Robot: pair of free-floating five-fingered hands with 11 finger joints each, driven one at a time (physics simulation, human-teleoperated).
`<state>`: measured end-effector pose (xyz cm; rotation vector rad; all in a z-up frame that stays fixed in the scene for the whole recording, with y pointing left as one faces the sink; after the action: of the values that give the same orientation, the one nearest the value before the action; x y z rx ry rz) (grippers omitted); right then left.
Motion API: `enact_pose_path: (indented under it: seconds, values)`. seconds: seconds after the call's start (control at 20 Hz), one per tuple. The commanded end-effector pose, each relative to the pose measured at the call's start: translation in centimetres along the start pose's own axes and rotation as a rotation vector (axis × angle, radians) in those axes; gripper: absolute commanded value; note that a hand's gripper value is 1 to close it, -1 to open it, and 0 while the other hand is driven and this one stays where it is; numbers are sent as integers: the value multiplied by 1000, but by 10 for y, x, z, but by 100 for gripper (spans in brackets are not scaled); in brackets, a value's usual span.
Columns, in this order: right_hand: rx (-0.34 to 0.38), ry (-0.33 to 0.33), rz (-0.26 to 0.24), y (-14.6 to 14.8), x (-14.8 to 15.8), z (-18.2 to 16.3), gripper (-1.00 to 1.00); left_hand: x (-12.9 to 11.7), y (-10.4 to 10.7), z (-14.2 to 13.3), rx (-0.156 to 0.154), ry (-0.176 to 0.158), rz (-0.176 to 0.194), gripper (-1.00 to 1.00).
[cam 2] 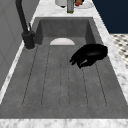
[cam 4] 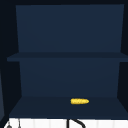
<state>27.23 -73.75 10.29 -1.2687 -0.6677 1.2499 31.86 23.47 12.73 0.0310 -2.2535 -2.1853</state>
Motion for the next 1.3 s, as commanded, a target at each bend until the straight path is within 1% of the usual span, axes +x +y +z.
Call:
enact_pose_path:
  seconds: [0.0,0.15,0.3,0.5,0.75,0.85,0.95,1.1,1.25]
  values:
    - [10,49,-14,10,2,-1,100,0,0,0,0,0,0,0]
    - [-7,57,-18,7,1,0,100,0,0,0,0,0,0,0]
    - [-3,62,-34,-10,-3,2,100,0,0,0,0,0,0,0]
    - [68,29,-19,-34,-6,0,100,0,0,0,0,0,0,0]
    - [139,24,-6,-55,-8,-5,100,0,0,0,0,0,0,0]
    - [150,35,-8,-66,-9,0,100,0,0,0,0,0,0,0]
    - [141,47,1,-77,-2,8,100,0,0,0,0,0,0,0]
    - [139,59,-12,-94,0,16,100,0,0,0,0,0,0,0]
    - [154,49,-22,-108,3,22,100,0,0,0,0,0,0,0]
